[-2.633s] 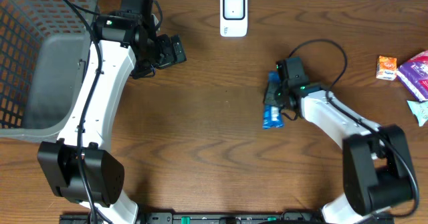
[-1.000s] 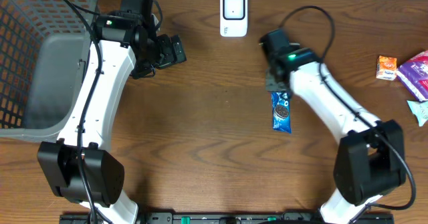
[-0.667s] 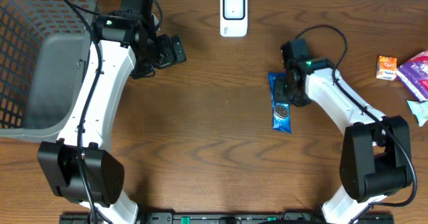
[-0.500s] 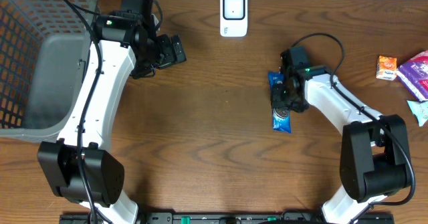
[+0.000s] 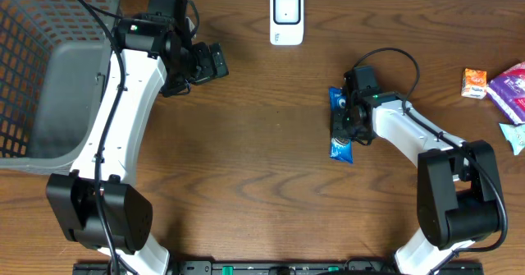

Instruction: Scan the item barcode

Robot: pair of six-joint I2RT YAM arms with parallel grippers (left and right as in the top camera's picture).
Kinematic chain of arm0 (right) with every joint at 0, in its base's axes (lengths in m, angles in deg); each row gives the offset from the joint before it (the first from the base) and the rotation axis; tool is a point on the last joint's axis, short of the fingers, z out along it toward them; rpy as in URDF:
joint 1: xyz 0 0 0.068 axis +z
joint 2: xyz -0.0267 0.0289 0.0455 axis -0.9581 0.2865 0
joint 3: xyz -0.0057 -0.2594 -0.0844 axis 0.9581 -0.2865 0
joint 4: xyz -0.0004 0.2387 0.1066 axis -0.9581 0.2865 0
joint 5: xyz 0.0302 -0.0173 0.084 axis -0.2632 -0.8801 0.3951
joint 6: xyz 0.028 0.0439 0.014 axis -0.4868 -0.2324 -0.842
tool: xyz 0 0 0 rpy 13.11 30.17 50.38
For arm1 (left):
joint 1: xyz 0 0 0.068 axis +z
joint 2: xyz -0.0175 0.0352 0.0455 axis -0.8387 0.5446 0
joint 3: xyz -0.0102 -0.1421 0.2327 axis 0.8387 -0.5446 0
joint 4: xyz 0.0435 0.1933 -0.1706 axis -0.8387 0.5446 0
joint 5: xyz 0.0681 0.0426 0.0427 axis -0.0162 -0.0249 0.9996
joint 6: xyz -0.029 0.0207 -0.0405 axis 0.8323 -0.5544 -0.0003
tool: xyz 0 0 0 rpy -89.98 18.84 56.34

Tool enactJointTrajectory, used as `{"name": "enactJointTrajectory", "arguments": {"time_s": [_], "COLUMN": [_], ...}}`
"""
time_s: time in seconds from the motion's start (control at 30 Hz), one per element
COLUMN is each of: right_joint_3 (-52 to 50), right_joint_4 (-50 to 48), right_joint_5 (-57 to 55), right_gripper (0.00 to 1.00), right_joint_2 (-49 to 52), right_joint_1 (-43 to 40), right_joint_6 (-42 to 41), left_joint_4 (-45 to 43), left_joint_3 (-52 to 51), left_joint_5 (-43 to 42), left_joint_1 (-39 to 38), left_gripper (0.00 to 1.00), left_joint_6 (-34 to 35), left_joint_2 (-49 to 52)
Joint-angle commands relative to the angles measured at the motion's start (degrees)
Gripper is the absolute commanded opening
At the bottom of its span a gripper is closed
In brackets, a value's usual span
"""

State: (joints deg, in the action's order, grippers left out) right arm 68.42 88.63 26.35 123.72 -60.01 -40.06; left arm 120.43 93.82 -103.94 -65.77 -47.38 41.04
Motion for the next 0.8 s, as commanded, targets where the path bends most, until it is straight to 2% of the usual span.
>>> {"name": "enactJointTrajectory", "arguments": {"time_s": [0.0, 0.17, 0.33, 0.63, 0.67, 0.7, 0.77], "right_joint_3": [1.2, 2.3, 2.0, 1.6, 1.6, 1.6, 1.7], "right_joint_4": [0.6, -1.4, -1.6, -3.9, -4.6, -5.5, -7.3], "right_joint_5": [-1.6, -2.1, -2.2, -0.8, 0.3, 1.5, 4.7], "right_gripper": [0.53, 0.53, 0.3, 0.21, 0.17, 0.05, 0.01], "right_joint_2": [-1.0, -1.0, 0.2, 4.3, 4.3, 4.3, 4.2], "right_joint_1": [-0.3, -0.3, -0.3, 0.6, 0.6, 0.5, 0.4], "right_joint_6": [-0.4, -0.3, -1.2, -6.8, -6.8, -6.8, -6.8], "left_joint_4": [0.1, 0.1, 0.1, 0.1, 0.1, 0.1, 0.1], "left_joint_3": [0.3, 0.3, 0.3, 0.3, 0.3, 0.3, 0.3], "left_joint_5": [0.8, 0.8, 0.8, 0.8, 0.8, 0.8, 0.8], "left_joint_1": [0.2, 0.2, 0.2, 0.2, 0.2, 0.2, 0.2], "left_gripper": [0.98, 0.98, 0.98, 0.98, 0.98, 0.98, 0.98], "left_joint_6": [-0.6, -0.6, -0.6, -0.6, -0.6, -0.6, -0.6], "left_joint_2": [0.1, 0.1, 0.1, 0.1, 0.1, 0.1, 0.1]}}
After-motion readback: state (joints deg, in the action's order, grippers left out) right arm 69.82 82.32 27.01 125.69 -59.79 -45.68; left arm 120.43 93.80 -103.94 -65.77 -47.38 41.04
